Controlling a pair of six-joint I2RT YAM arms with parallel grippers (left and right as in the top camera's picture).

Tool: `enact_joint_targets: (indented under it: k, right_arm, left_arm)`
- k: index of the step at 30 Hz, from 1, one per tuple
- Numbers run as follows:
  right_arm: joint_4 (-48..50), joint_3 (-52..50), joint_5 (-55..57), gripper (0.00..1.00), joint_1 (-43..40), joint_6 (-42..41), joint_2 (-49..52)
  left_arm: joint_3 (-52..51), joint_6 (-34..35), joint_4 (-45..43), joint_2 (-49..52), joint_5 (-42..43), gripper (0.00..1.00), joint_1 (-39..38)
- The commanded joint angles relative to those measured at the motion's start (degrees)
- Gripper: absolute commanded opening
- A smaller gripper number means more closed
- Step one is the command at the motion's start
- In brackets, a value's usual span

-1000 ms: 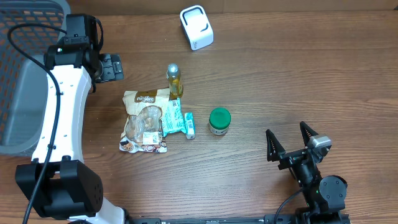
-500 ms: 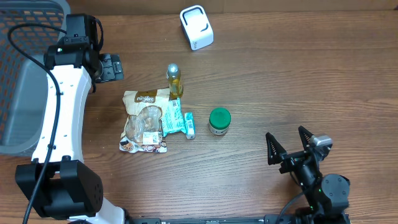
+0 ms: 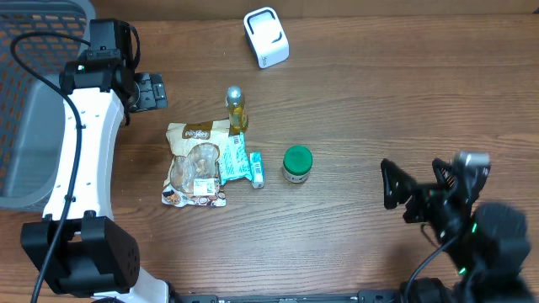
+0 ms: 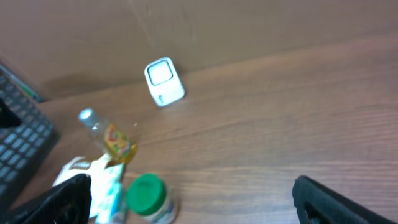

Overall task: Scan the item barcode
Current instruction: 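Move the right gripper over the green-lidded jar and lower onto it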

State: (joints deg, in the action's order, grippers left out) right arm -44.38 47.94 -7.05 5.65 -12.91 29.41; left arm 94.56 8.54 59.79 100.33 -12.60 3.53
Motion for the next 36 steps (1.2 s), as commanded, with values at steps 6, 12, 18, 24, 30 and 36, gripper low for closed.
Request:
enact_joint_targets:
  k: [6,12,18,24,30,36]
  right_arm:
    - [-28.81,37.0,-1.6,1.0,-0.24,-2.12,25.75]
    - [-33.99,41.29,-4.98,1.0,-0.24,-2.12,36.26]
    - [-35.63,41.27,-14.82,1.0,-0.24,-2.14,44.72]
    - [-36.57,41.27,-14.1,1.0,0.57,-7.76,51.3]
    - [-36.79,41.27,-5.27,1.0,4.15,-15.85,55.23]
    - [-36.74,41.18,2.67,1.0,8.2,-25.57,57.42]
  left_arm:
    - [1.31,-0.83,-0.09,-0.7,0.22,1.0,0.57]
    - [1.31,-0.83,-0.09,-0.7,0.22,1.0,0.57]
    - [1.31,-0.83,-0.09,-0.7,0.22,0.99,0.57]
    - [1.31,-0.83,-0.09,-0.7,0.22,1.0,0.57]
    - [1.31,-0.83,-0.09,-0.7,0.22,0.99,0.57]
    - [1.31,-0.83,-0.09,-0.7,0.22,0.99,0.57]
